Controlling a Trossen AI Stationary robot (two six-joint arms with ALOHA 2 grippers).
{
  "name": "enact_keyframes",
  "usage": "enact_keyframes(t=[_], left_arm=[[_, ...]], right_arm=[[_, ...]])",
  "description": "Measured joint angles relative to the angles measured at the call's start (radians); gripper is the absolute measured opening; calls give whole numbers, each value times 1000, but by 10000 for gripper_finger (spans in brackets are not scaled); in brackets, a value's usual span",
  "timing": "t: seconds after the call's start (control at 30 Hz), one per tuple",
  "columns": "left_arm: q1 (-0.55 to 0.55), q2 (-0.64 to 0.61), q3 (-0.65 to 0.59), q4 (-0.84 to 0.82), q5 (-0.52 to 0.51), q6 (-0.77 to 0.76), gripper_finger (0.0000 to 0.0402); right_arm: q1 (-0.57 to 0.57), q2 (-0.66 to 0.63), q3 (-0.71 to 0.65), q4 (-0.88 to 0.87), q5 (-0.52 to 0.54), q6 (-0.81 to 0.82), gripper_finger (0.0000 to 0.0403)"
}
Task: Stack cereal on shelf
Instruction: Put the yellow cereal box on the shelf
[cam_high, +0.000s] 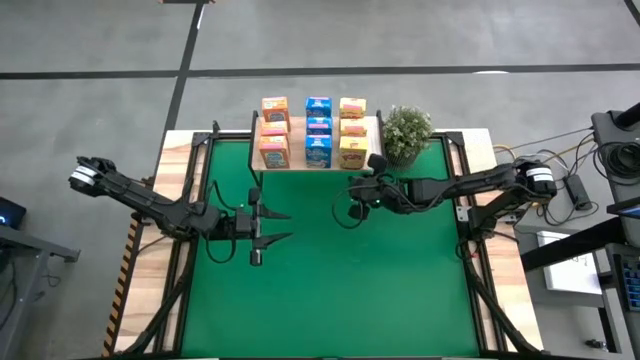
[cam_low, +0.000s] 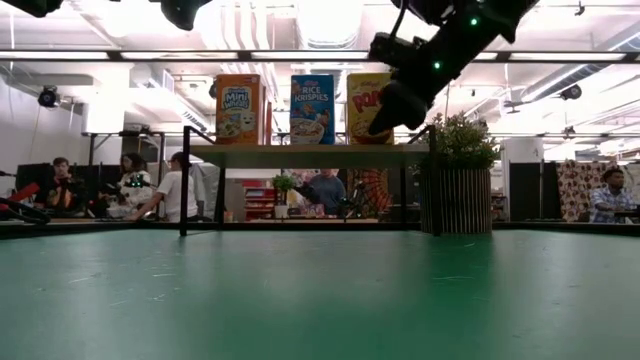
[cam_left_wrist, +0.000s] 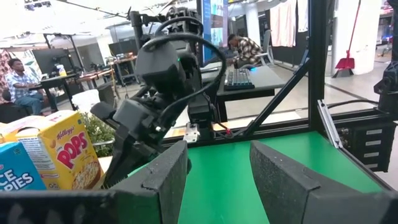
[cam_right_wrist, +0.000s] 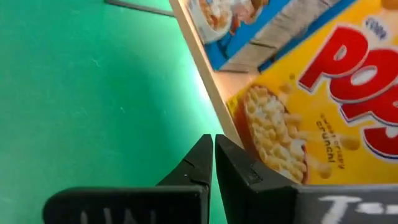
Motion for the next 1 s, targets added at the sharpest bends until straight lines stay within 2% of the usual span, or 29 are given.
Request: enact_keyframes(t=[0.4, 1.0], left_arm=[[1, 0, 0, 0, 0, 1, 159], [0, 0, 0, -3, 0, 1, 159]], right_arm=[[-54, 7, -1, 39, 0, 17, 9], [-66, 7, -2, 43, -5, 31, 9]])
